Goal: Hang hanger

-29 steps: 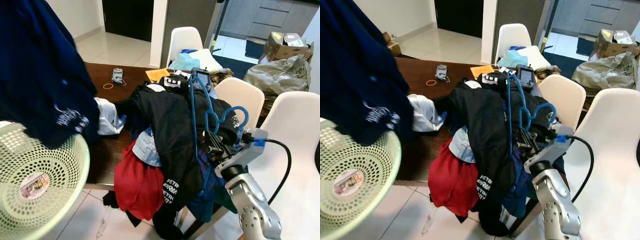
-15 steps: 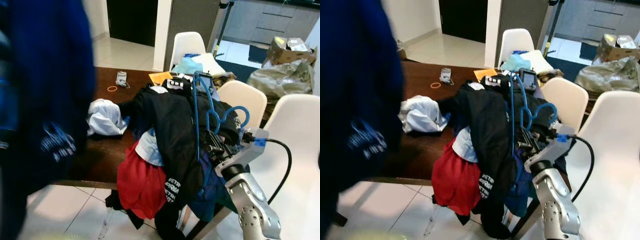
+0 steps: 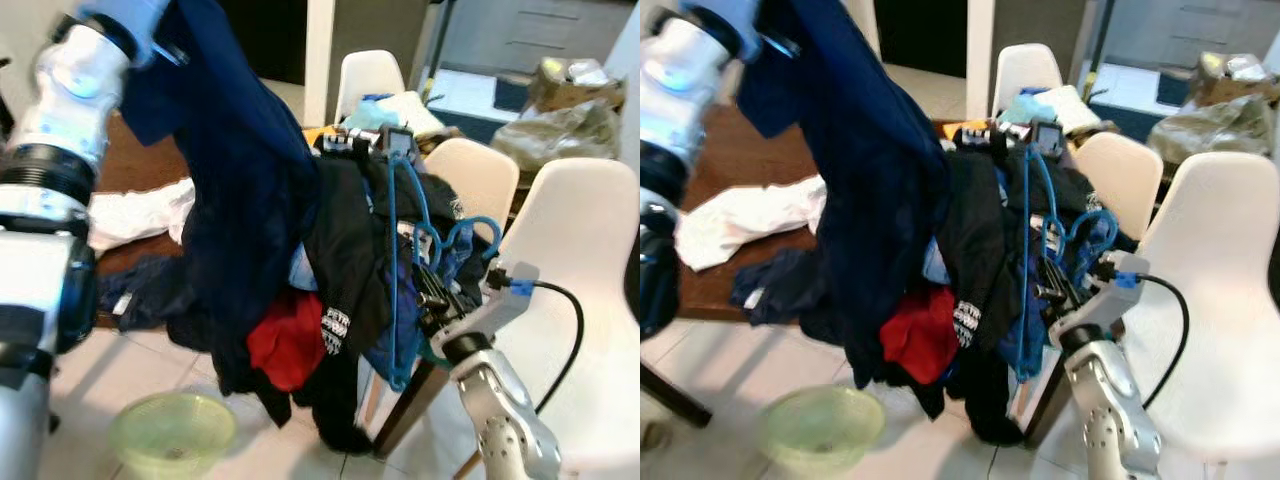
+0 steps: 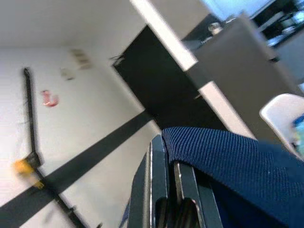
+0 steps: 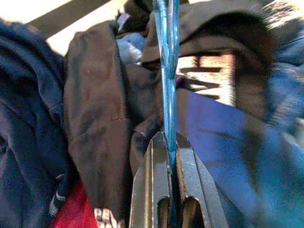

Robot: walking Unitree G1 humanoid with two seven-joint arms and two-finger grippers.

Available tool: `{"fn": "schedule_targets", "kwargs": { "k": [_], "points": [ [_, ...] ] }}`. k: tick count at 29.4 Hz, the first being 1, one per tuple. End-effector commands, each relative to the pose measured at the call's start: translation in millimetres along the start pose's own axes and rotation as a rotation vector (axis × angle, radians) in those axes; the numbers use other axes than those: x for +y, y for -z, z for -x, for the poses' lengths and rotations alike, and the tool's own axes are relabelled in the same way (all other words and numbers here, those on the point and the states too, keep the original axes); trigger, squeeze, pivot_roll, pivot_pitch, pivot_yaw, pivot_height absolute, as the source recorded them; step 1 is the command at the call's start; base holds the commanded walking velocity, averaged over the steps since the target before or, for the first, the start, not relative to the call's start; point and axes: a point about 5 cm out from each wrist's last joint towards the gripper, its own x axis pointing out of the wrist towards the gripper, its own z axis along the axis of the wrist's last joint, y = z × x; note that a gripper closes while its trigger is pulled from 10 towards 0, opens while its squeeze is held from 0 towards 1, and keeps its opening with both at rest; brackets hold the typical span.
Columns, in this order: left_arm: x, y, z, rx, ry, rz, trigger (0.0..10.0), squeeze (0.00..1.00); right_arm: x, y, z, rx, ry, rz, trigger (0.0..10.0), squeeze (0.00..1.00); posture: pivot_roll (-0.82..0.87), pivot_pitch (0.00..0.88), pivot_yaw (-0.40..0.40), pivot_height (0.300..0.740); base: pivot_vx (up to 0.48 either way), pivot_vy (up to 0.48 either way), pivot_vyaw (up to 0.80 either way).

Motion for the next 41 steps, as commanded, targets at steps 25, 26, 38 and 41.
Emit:
{"fn": "schedule_targets", "kwargs": {
  "k": [25,26,38,41],
  "points": [
    [127.5,23.5,53.9,0.174,-0.467,-0.163,10.0,0.00,0.8,-1.8,0.6,0.011,-0.009,0.012,10.0,0.00,0.05,0.044,-0.029,0.740,0.000,0.000,0.00],
    [129.1,25.1,56.3,0.185,-0.472,-0.165,10.0,0.00,0.9,-2.1,0.3,0.012,-0.011,0.014,10.0,0.00,0.05,0.046,-0.031,0.740,0.000,0.405,0.00],
    [124.8,29.4,58.0,0.207,-0.478,-0.147,10.0,0.00,1.7,-3.2,-1.1,0.016,-0.015,0.045,10.0,0.00,0.05,0.045,-0.031,0.740,0.000,0.459,0.00],
    [122.4,29.9,57.4,0.209,-0.473,-0.144,10.0,0.00,2.0,-3.1,-1.3,0.020,-0.017,0.056,10.0,0.00,0.05,0.045,-0.031,0.740,0.000,0.480,0.00]
  ]
}}
